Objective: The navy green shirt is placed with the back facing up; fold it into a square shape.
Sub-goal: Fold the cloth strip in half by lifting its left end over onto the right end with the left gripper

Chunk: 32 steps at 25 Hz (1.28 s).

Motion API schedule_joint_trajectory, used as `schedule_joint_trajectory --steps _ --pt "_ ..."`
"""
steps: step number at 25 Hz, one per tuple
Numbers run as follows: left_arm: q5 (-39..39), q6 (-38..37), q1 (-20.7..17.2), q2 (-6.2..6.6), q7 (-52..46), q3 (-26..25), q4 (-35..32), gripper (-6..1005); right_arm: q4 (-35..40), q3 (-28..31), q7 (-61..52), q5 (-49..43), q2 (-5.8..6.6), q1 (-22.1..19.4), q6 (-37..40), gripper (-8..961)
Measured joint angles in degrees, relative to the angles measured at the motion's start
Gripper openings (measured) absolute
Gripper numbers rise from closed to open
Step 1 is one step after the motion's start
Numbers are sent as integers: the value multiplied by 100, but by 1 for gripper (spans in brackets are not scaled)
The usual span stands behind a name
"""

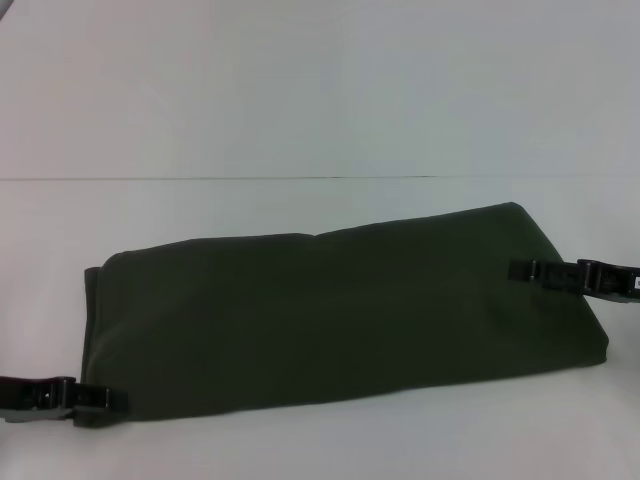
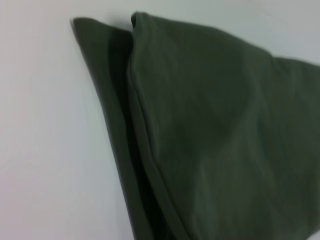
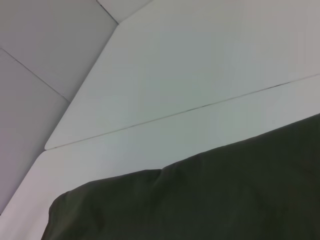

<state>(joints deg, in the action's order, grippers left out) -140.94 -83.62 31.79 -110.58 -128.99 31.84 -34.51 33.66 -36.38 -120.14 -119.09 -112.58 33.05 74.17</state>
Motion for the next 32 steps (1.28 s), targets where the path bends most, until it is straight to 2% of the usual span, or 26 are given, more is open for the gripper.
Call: schedule_joint_trajectory --steps 3,11,18,22,28,30,32 --pt "-7 9 48 0 -36 251 2 492 6 1 -1 0 0 0 13 928" --pt "-6 -26 98 2 -27 264 -4 230 13 0 1 0 -3 8 21 928" --pt "-6 -28 100 3 -9 247 -4 87 24 -4 -50 -17 24 9 33 927" --pt "2 -42 96 16 -7 234 -4 6 322 -202 -860 -488 175 116 124 927" --pt "38 -98 102 43 7 215 -4 5 978 -697 -2920 -2209 596 690 511 928" --pt "40 -102 102 44 25 216 -4 6 1004 -699 -3155 -2636 654 897 653 928" --pt "40 -108 101 45 43 216 -3 7 995 -700 -3225 -2876 637 1016 662 928"
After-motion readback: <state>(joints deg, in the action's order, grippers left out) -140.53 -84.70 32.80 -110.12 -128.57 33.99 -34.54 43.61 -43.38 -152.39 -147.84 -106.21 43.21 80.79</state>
